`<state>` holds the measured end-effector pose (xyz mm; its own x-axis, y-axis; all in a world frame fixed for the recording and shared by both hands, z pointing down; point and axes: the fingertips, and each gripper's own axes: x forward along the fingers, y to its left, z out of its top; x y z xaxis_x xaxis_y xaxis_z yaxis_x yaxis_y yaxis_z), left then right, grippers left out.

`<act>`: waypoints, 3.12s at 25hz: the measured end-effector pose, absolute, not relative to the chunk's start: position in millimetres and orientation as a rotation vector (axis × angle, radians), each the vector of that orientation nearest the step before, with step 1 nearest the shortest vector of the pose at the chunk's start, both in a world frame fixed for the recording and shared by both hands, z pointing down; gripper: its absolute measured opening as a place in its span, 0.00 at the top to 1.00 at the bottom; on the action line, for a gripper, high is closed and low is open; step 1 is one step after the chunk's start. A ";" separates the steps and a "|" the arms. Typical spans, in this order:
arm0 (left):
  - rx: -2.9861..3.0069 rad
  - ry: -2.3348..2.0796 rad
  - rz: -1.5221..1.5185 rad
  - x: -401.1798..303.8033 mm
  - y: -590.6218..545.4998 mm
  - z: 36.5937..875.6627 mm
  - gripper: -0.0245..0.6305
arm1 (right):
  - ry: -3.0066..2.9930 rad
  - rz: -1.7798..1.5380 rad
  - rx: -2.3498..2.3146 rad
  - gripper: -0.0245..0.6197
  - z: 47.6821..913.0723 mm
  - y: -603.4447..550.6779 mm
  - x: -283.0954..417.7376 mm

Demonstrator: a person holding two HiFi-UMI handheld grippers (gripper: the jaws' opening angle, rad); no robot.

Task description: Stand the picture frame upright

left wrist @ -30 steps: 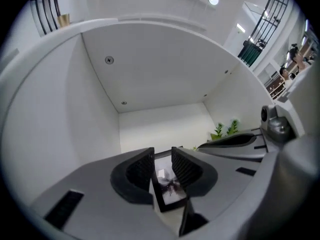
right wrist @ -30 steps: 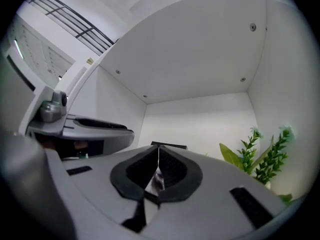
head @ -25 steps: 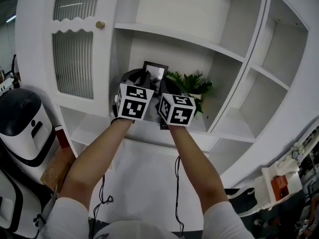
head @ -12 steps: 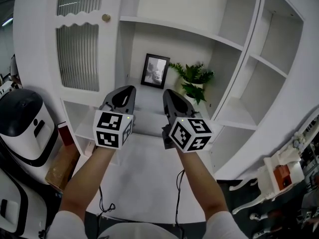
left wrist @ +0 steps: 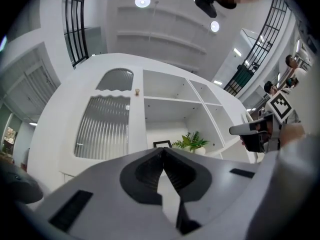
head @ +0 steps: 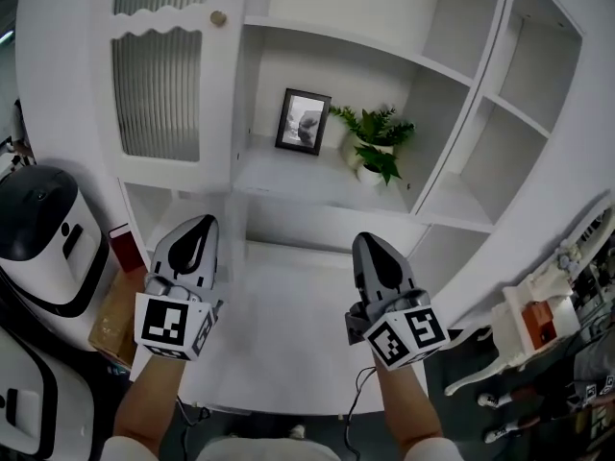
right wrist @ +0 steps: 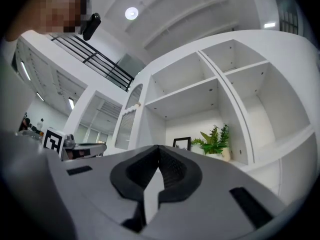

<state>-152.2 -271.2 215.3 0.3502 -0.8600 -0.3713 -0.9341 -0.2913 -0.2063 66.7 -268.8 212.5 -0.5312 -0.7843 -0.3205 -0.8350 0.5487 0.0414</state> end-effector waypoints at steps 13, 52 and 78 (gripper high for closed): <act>-2.351 1.752 0.193 -206.0 -191.8 316.1 0.94 | 2.540 0.076 -1.577 0.95 310.1 -178.3 126.5; -2.394 1.892 0.314 -206.8 -117.7 341.7 0.93 | 2.508 -0.121 -1.655 0.95 351.1 -117.5 142.1; -2.401 1.900 0.342 -188.3 -145.3 343.0 0.93 | 2.532 -0.136 -1.594 0.95 349.8 -147.6 145.5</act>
